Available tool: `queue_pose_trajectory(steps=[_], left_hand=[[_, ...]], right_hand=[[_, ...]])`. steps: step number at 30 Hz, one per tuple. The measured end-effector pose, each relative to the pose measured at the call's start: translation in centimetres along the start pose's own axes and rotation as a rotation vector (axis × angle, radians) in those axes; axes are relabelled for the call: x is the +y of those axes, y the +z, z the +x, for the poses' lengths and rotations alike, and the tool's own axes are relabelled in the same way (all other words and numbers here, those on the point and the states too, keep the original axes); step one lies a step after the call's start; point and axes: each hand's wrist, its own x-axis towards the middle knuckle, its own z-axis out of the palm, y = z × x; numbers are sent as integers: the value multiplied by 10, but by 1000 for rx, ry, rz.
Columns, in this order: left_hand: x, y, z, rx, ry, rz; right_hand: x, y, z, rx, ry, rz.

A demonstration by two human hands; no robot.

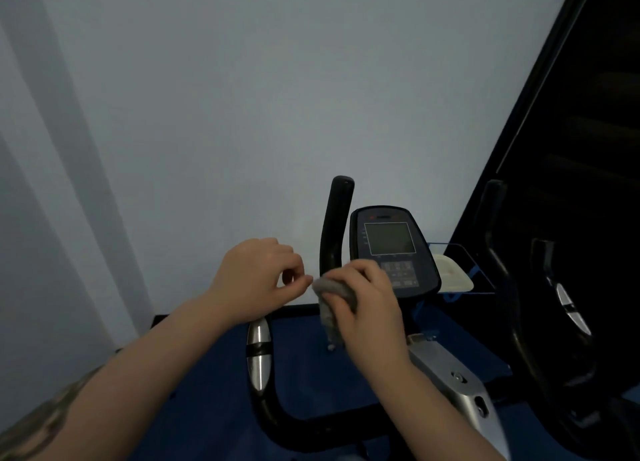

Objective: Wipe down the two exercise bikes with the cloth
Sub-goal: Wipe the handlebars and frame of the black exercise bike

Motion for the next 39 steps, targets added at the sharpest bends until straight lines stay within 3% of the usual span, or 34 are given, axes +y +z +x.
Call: queue_pose_trajectory(steps=[3, 6, 12, 17, 19, 22, 25, 31, 35, 39], left_hand=[[-1, 4, -2, 62, 9, 16], [-3, 10, -2, 115, 34, 9], [-7, 12, -1, 156, 73, 24], [-5, 16, -1, 179, 56, 37], [-4, 16, 0, 191, 36, 35], [-2, 16, -1, 200, 32, 18], [-2, 16, -1, 195, 30, 6], [-3, 12, 1, 162, -3, -36], [-3, 9, 3, 78, -90, -99], [-3, 6, 0, 45, -65, -161]], right_hand=[[5, -3, -6, 24, 49, 83], [13, -11, -26, -7, 34, -22], [3, 1, 32, 96, 49, 40], [15, -18, -19, 9, 41, 45], [17, -21, -8, -41, -3, -15], [3, -14, 31, 44, 27, 33], [1, -3, 31, 73, 82, 96], [20, -34, 1, -115, 130, 55], [3, -18, 37, -36, 184, 130], [9, -16, -7, -76, 180, 102]])
